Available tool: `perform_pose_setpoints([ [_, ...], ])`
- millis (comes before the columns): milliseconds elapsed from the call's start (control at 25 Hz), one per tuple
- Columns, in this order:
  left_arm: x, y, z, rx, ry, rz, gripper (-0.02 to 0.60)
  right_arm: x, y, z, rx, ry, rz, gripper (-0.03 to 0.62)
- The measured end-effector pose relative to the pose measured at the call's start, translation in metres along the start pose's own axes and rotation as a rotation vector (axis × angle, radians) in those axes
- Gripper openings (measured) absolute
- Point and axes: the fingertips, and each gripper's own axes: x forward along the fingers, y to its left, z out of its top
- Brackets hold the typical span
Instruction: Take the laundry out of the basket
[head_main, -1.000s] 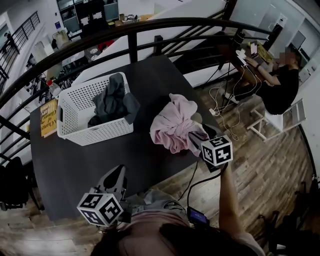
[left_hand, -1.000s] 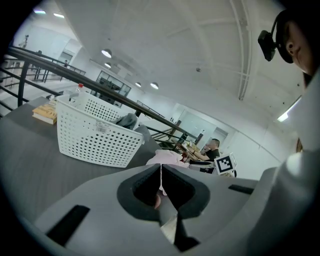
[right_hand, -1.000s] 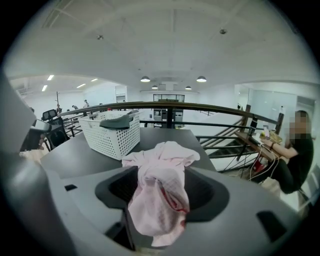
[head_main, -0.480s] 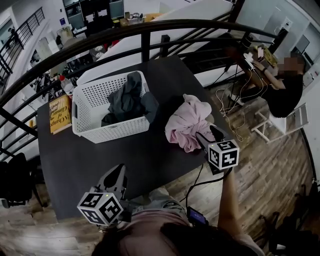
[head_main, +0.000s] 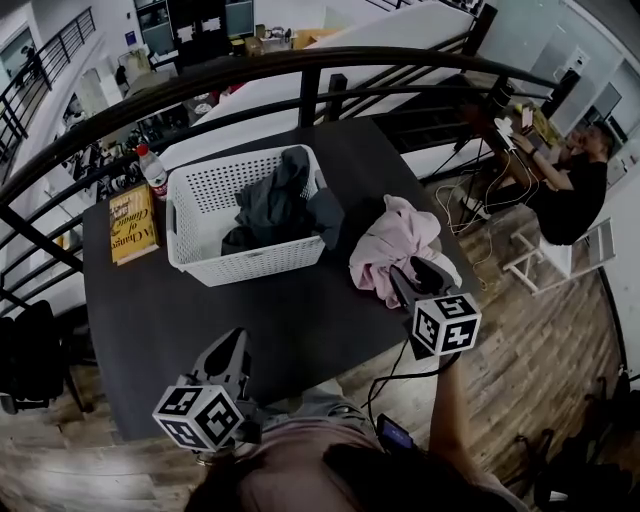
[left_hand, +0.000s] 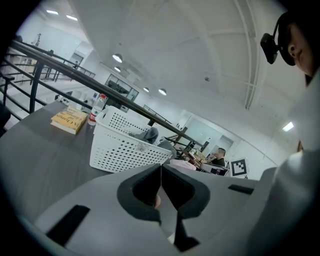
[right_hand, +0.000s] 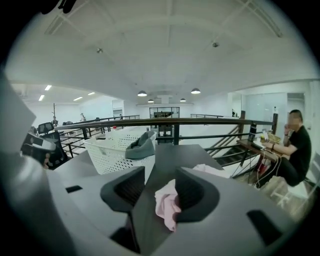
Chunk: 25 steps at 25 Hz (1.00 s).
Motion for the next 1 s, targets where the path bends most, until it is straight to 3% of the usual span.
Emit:
perform_pose_setpoints([
  [240,-0.016,0.028,0.011,-0.018,-0.016,0.012,-0.002,0.009,0.043,0.016,0.024,-0.019,0.025,0.172],
  [720,-0.045,0.083,0.027,-0.036,-0.044,0.069,-0.003,0.031,0.110,0.030,0.042,-0.048,0.025,0.020],
  [1000,-0.061,0.107,0.036,-0.037,-0.068,0.103,-0.003,0.043,0.155,0.034,0.034,-0.041,0.097,0.017],
])
